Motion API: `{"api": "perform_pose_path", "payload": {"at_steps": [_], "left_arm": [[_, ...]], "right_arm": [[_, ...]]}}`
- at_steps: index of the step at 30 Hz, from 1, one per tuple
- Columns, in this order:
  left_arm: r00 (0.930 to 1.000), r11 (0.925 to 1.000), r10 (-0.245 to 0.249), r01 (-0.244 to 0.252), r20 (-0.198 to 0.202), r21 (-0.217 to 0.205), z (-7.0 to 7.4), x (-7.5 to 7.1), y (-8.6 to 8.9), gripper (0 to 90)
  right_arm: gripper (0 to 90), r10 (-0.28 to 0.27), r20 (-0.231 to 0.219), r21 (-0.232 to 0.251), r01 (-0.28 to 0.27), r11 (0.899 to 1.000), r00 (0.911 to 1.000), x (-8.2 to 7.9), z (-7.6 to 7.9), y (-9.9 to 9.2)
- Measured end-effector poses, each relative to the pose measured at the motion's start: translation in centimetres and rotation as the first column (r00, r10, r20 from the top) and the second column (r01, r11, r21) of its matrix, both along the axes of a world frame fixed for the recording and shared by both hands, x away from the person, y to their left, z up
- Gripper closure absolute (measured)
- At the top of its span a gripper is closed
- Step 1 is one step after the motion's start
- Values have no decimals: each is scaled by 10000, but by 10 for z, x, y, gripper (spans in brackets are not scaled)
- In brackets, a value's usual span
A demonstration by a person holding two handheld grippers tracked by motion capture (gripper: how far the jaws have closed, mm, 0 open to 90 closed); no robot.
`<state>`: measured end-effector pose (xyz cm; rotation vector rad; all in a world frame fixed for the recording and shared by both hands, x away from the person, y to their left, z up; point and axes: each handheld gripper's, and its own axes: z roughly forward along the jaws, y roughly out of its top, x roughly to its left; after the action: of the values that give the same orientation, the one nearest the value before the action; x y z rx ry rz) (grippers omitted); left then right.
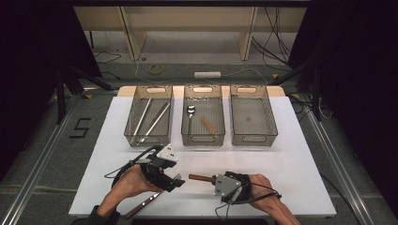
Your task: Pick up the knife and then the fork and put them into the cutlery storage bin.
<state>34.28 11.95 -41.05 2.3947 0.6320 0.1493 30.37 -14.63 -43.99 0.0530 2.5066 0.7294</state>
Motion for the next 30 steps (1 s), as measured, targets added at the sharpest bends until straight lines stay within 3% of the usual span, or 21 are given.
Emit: {"api": "perform_pose_path", "payload": {"at_steps": [6,11,19,30], "left_arm": [[9980,9979,571,-562,267,-320,-4,-2,12,260],[9942,9939,980,-955,450,-546,-8,-4,20,244],[9868,9863,1522,-1480,557,-731,-15,-9,33,234],[9775,9740,1988,-1892,698,-1243,-17,-12,49,230]], "right_arm": [[792,-827,-387,699,853,9939,9958,17,8,-17],[791,-1519,-715,1289,1602,9786,9858,30,16,-31],[791,-2477,-1497,2107,2757,9379,9572,54,30,-51],[791,-3143,-2203,2772,3682,8875,9234,90,49,-65]]}}
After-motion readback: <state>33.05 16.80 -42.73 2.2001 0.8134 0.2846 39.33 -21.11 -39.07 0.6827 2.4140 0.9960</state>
